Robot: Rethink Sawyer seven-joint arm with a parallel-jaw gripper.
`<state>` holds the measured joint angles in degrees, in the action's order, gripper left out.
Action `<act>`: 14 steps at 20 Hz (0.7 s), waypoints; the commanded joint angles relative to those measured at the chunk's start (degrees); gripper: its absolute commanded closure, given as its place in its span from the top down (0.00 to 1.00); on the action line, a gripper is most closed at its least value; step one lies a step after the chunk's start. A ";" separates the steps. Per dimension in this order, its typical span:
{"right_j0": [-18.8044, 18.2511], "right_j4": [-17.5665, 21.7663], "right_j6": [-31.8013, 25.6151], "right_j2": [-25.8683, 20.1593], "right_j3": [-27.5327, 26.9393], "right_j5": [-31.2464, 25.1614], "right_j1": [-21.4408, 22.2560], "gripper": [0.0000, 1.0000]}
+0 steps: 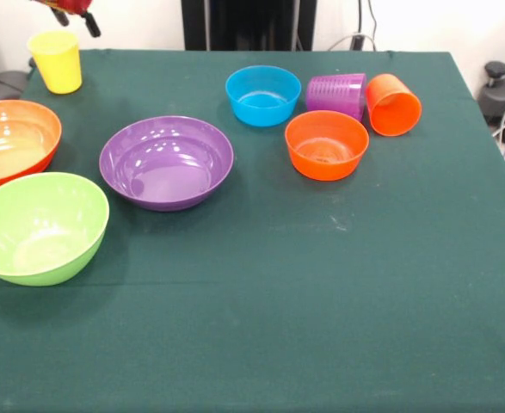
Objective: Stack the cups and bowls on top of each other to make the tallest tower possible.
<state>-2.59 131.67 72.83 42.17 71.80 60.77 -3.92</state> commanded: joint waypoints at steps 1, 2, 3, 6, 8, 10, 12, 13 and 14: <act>-0.68 -2.25 5.91 -8.12 -5.94 -9.13 -5.14 1.00; -0.75 -2.28 6.04 -8.10 -6.18 -9.11 -5.51 1.00; -0.83 -2.38 6.08 -8.08 -6.42 -9.23 -5.80 1.00; -1.24 -2.72 7.27 -7.94 -7.85 -8.86 -6.49 1.00; -1.74 -3.05 8.66 -7.63 -9.53 -8.87 -7.07 1.00; -2.04 -3.65 8.77 -7.30 -10.73 -9.97 -7.29 1.00; -2.54 -3.58 10.35 -7.12 -12.41 -8.50 -7.72 1.00; -2.64 -3.88 10.49 -6.97 -12.69 -8.85 -7.74 1.00; -2.85 -3.96 10.90 -6.92 -13.31 -8.44 -7.85 1.00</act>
<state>-4.20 131.63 72.86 42.17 67.69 60.77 -9.42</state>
